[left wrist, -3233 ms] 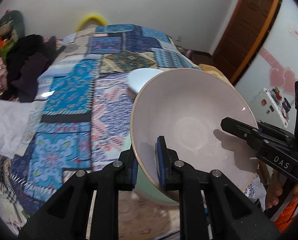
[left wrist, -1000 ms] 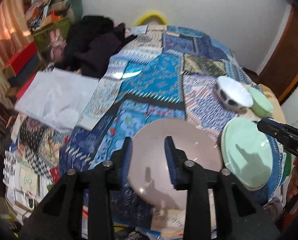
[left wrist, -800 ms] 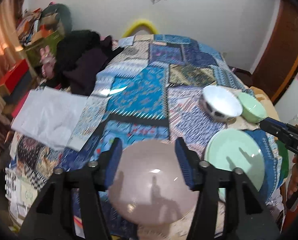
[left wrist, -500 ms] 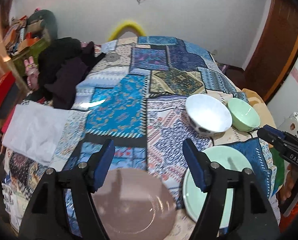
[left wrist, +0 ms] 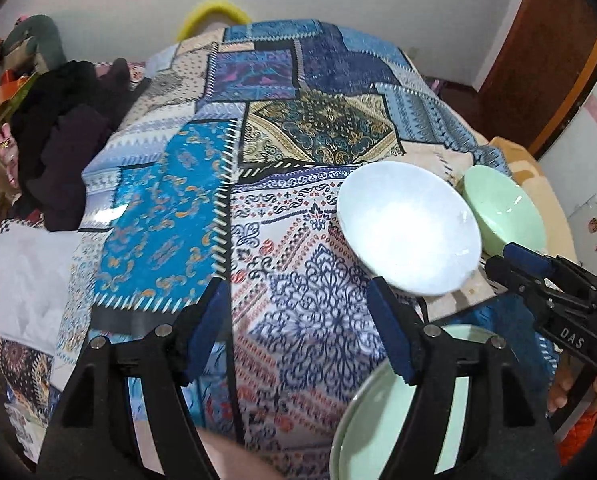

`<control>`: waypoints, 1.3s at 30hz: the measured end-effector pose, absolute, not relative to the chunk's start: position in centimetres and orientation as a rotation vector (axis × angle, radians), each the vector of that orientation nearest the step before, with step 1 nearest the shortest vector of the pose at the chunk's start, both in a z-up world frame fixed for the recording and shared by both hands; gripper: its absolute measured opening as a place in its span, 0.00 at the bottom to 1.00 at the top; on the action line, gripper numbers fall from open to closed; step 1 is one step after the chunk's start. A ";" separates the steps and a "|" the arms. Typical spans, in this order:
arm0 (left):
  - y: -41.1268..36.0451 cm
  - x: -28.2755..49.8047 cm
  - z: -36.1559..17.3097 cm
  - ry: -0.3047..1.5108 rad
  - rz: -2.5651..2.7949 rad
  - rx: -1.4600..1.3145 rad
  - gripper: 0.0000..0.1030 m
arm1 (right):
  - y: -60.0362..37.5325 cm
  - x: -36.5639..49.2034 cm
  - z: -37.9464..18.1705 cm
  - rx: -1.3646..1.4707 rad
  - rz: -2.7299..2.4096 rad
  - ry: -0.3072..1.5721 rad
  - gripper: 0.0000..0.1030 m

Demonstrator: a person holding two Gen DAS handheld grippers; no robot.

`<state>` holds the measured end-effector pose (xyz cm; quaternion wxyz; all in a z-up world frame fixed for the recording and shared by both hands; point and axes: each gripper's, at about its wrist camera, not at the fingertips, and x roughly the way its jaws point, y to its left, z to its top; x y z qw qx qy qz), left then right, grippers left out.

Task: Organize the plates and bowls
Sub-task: 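Close both grippers on the rim of the white spotted bowl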

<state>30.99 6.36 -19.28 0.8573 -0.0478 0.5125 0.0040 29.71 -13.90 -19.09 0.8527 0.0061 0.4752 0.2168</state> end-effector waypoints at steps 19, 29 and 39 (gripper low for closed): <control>3.9 39.2 -25.6 1.228 -0.067 -0.066 0.32 | -12.6 32.2 -21.1 0.023 0.481 1.063 0.38; 3.3 37.1 -24.7 1.219 -0.081 -0.008 0.14 | -11.7 30.9 -21.1 0.019 0.564 1.099 0.35; 4.5 35.1 -25.0 1.223 -0.067 -0.007 0.18 | -10.8 32.6 -21.6 -0.019 0.516 1.111 0.35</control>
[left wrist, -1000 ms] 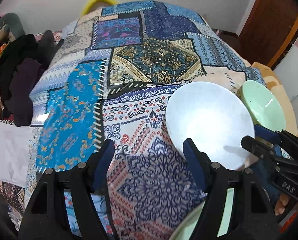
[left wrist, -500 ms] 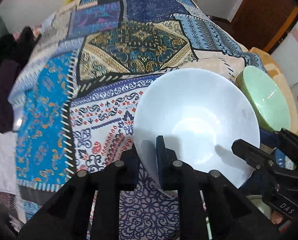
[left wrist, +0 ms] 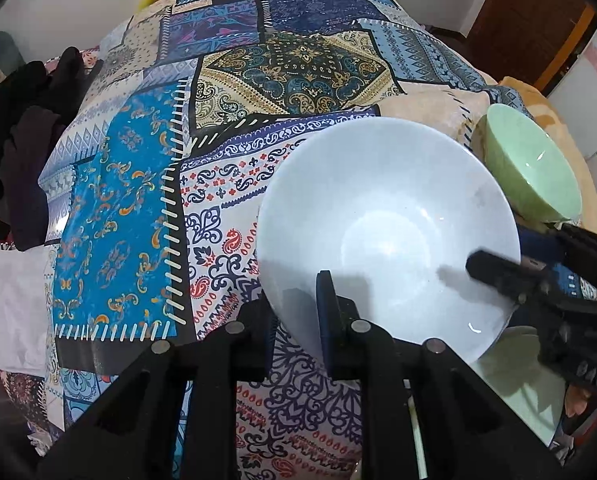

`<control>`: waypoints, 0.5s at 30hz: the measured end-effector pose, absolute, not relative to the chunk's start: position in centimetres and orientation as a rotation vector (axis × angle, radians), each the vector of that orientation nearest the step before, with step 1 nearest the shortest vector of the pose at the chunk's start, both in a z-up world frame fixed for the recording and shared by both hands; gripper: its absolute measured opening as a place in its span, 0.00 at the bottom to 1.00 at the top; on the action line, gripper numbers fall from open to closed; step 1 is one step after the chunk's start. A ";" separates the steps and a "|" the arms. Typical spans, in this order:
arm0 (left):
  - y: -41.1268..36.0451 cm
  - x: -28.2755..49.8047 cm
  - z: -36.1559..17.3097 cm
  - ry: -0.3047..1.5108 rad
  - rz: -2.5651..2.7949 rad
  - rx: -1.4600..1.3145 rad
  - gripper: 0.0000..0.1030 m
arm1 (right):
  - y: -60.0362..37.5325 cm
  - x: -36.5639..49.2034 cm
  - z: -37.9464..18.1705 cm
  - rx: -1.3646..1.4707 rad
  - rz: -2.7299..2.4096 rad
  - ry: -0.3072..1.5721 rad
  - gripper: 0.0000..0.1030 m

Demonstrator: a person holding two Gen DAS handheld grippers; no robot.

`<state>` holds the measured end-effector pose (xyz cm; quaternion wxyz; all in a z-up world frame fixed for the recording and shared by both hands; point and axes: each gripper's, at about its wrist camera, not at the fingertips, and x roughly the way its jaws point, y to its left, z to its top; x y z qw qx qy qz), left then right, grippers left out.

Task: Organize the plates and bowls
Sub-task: 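Close both grippers on the rim of the white spotted bowl, then lift the white spotted bowl with both grippers and carry it toward the pink bowl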

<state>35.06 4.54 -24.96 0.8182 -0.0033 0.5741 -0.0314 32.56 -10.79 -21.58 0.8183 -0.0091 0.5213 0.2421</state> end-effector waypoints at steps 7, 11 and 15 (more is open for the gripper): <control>4.5 35.3 -24.9 1.199 -0.066 -0.005 0.18 | -10.4 33.3 -22.1 -0.026 0.524 1.118 0.16; 4.4 35.3 -24.8 1.196 -0.066 0.000 0.18 | -10.3 33.0 -21.7 -0.044 0.513 1.110 0.15; 4.4 35.1 -24.5 1.191 -0.066 -0.004 0.18 | -10.5 32.7 -20.7 -0.039 0.502 1.093 0.15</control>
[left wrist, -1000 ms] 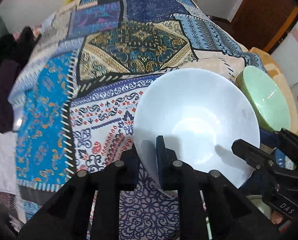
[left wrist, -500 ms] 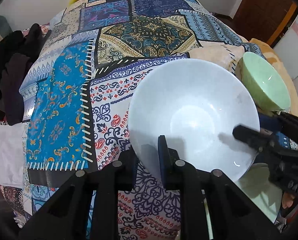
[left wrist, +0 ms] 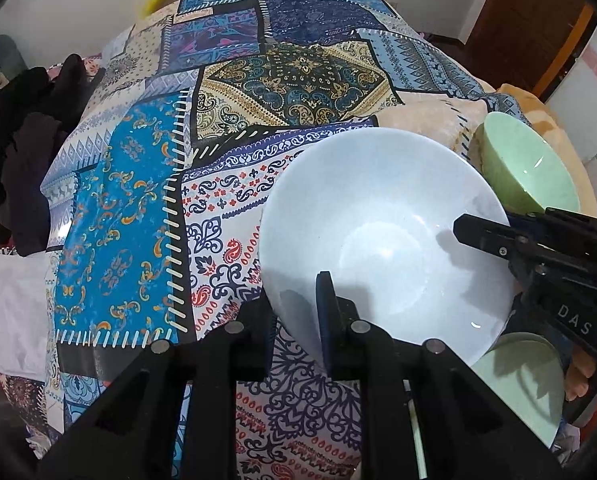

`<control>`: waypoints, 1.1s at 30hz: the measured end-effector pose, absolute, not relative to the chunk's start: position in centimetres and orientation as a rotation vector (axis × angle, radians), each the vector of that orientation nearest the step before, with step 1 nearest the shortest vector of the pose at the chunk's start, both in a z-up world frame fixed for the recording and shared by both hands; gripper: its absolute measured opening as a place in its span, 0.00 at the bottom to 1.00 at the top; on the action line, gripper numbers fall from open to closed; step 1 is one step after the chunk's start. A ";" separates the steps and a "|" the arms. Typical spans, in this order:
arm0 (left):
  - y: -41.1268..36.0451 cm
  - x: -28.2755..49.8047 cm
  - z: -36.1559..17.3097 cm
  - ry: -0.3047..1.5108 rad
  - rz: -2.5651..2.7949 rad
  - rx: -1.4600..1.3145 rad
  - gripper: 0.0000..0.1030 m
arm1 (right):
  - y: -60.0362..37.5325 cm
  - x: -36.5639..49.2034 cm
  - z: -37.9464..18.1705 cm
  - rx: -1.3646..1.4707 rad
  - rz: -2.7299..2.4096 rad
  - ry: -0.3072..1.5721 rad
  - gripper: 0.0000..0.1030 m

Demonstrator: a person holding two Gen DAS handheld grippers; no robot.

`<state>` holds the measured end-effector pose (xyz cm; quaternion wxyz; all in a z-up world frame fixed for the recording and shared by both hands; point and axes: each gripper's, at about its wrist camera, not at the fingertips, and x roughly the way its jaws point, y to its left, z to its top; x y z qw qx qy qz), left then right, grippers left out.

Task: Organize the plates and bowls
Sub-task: 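Lift the white spotted bowl with both grippers and carry it toward the pink bowl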

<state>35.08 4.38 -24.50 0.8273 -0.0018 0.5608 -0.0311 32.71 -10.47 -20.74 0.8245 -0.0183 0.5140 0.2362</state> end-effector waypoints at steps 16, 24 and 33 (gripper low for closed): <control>4.5 29.8 -17.2 1.062 -0.054 -0.048 0.17 | -10.3 27.5 -13.2 -0.028 0.536 0.937 0.15; 5.2 25.1 -13.6 0.996 -0.026 -0.052 0.17 | -9.4 24.5 -11.0 -0.019 0.582 0.896 0.15; 6.8 19.7 -11.0 0.948 0.023 -0.078 0.17 | -7.7 21.3 -10.3 -0.017 0.647 0.876 0.15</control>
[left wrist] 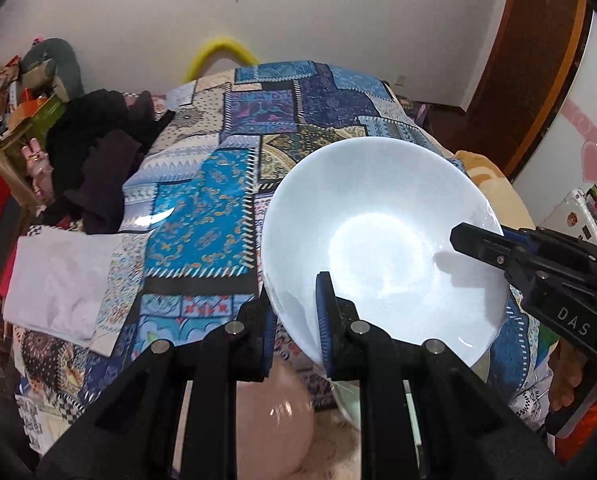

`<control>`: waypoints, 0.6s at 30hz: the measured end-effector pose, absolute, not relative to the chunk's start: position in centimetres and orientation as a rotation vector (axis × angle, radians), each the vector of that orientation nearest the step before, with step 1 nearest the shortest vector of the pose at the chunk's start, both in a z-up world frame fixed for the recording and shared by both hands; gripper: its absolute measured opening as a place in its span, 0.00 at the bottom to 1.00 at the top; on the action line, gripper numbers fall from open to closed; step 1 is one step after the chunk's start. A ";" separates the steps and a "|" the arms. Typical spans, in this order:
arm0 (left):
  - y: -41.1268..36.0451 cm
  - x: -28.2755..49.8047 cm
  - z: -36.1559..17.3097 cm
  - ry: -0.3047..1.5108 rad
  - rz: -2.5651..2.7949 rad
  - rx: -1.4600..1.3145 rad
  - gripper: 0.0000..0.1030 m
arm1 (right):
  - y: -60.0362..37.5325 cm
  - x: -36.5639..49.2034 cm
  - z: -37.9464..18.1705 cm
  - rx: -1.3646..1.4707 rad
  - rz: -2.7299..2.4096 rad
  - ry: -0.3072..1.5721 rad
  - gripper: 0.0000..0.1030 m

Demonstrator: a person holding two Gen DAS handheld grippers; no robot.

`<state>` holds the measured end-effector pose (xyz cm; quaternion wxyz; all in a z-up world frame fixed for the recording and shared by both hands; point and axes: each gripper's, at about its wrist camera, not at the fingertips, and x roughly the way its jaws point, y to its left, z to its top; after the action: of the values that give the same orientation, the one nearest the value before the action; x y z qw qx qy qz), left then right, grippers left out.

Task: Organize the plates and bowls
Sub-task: 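Lift the white spotted bowl with both grippers and carry it toward the pink bowl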

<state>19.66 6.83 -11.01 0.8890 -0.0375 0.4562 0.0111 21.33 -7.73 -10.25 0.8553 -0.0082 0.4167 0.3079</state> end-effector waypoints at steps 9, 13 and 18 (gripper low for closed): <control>8.7 15.4 -10.6 0.934 0.074 -0.102 0.17 | -5.9 18.8 -11.0 -0.018 0.705 0.894 0.16; 9.8 13.9 -11.0 0.938 0.094 -0.115 0.17 | -4.7 18.0 -11.7 -0.025 0.727 0.915 0.16; 11.2 12.5 -12.3 0.960 0.120 -0.133 0.17 | -3.4 17.1 -12.8 -0.044 0.749 0.943 0.16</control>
<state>12.54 11.23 -12.35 0.8831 -0.0637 0.4613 0.0576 17.07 -3.36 -12.80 0.8239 -0.0206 0.4437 0.3521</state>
